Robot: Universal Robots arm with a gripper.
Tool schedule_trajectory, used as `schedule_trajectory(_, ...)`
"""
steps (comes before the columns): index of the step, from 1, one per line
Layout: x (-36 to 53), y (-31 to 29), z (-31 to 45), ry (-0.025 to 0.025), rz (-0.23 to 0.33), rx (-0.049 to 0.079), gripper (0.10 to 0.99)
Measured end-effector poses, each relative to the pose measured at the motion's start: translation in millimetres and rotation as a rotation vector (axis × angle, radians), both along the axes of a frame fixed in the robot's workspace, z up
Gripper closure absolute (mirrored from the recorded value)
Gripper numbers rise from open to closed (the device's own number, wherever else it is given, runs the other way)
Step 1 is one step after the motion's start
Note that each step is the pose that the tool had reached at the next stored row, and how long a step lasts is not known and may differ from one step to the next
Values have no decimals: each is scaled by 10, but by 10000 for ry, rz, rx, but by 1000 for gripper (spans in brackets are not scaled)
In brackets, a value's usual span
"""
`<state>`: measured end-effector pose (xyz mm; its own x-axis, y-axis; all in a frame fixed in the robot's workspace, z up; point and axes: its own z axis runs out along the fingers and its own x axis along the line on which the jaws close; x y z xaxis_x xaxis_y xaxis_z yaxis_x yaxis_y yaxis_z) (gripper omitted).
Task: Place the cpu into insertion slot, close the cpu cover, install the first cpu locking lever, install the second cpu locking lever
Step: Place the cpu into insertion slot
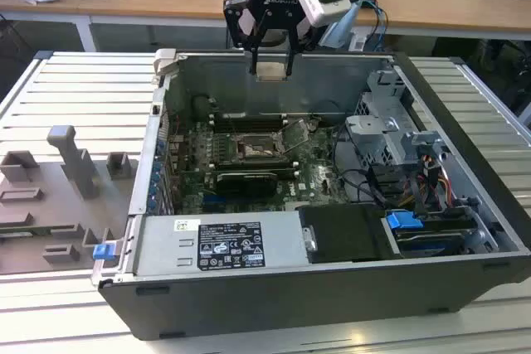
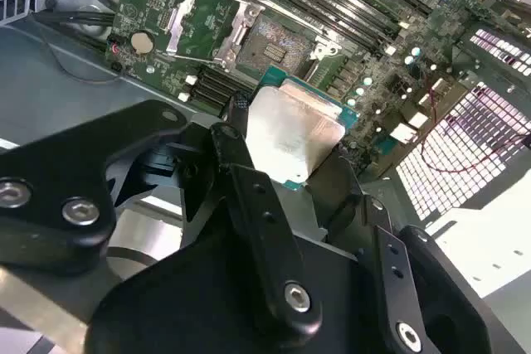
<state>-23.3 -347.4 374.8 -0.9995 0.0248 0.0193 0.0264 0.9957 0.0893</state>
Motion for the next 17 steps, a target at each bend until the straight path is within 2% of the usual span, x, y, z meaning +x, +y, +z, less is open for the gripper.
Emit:
schedule_trajectory(9,0,0,-3,1,-628,-1,549)
schedule_trajectory(17,-1,0,-9,1,-943,-2,549)
